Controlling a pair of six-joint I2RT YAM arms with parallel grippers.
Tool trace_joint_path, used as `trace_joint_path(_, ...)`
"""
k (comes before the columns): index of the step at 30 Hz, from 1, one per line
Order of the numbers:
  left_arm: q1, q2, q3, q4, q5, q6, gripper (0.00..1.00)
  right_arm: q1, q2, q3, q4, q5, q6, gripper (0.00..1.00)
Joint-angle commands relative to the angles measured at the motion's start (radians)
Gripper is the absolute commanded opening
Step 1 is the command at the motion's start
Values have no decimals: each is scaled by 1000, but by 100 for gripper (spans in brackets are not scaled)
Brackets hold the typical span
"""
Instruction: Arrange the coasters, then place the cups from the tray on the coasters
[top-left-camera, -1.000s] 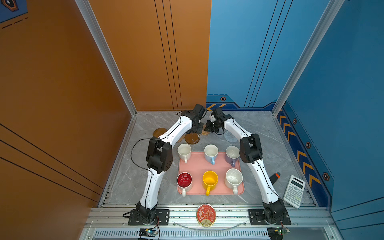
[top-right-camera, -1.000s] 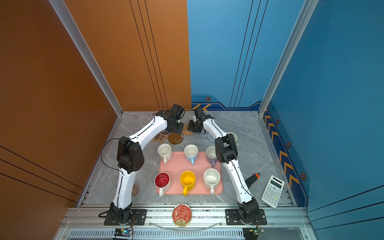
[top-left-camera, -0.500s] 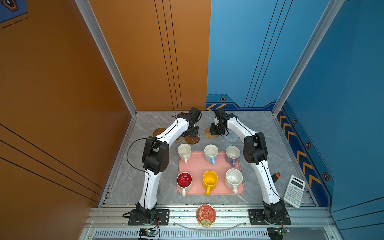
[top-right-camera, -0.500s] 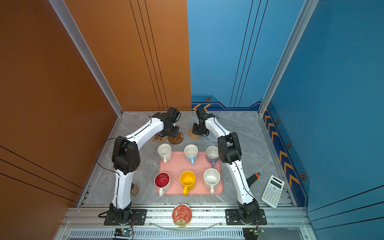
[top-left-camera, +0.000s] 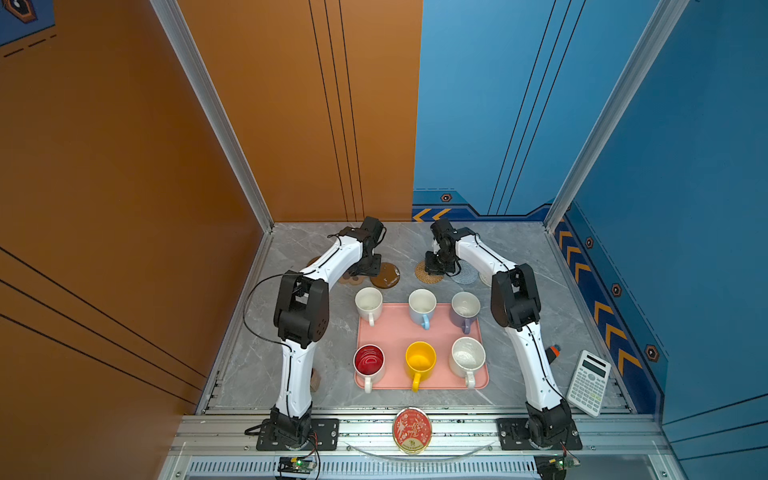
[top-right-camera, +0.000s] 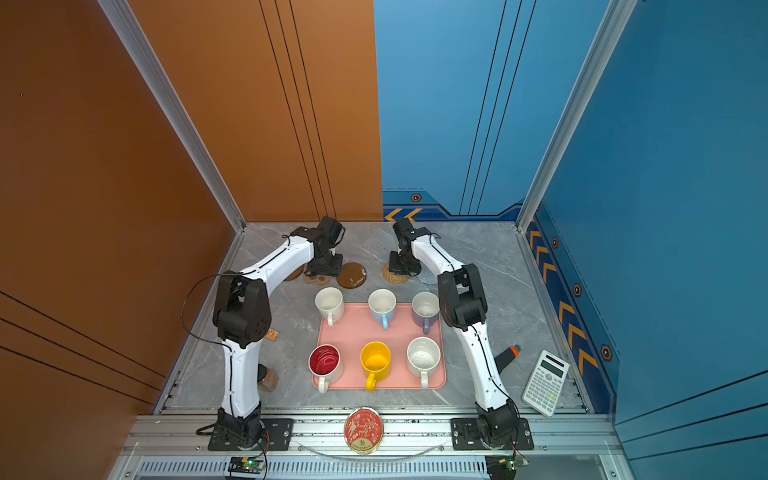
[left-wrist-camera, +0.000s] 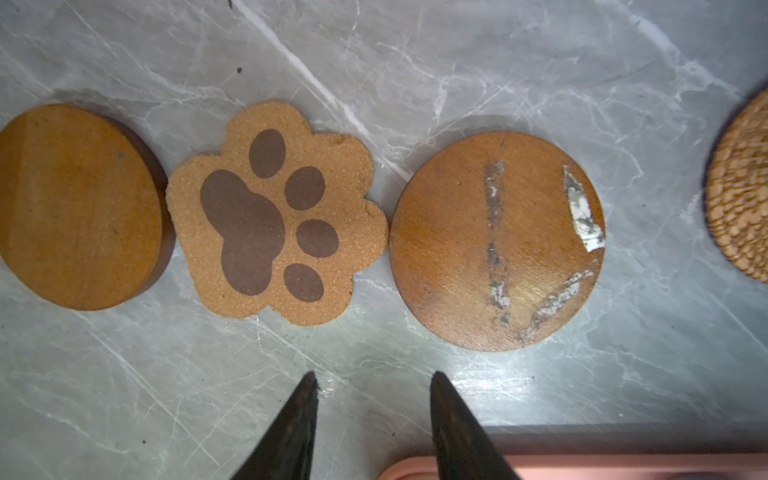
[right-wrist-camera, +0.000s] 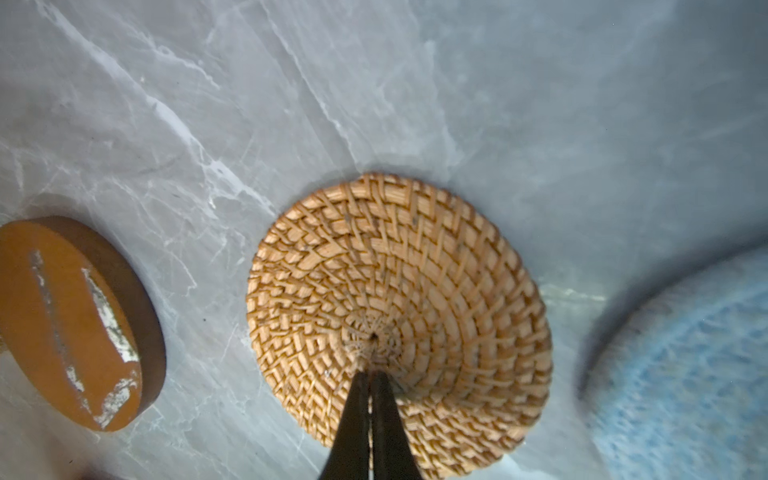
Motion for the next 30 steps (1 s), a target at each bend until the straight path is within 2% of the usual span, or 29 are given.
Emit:
trace_joint_path(1, 9, -22, -15, 10, 31, -11, 45, 8, -19, -19, -67, 40, -23, 0)
trace_joint_path(11, 22, 12, -1, 11, 47, -11, 39, 0, -14, 62, -66, 15, -22, 1)
trace_joint_path(12, 24, 16, 5, 11, 50, -11, 37, -1, -10, 84, -67, 12, -23, 5)
trace_joint_path(16, 30, 34, 25, 11, 76, -10, 33, -4, 5, 162, -65, -6, -12, 9)
trace_joint_path(19, 32, 50, 37, 11, 100, -11, 31, -4, 5, 201, -64, -7, -7, 17)
trace_joint_path(24, 35, 86, 56, 11, 137, -19, 32, -7, -9, 217, -63, -2, -4, 20)
trace_joint_path(30, 37, 123, 78, 17, 146, -38, 41, -8, -30, 205, -65, -5, -7, 19)
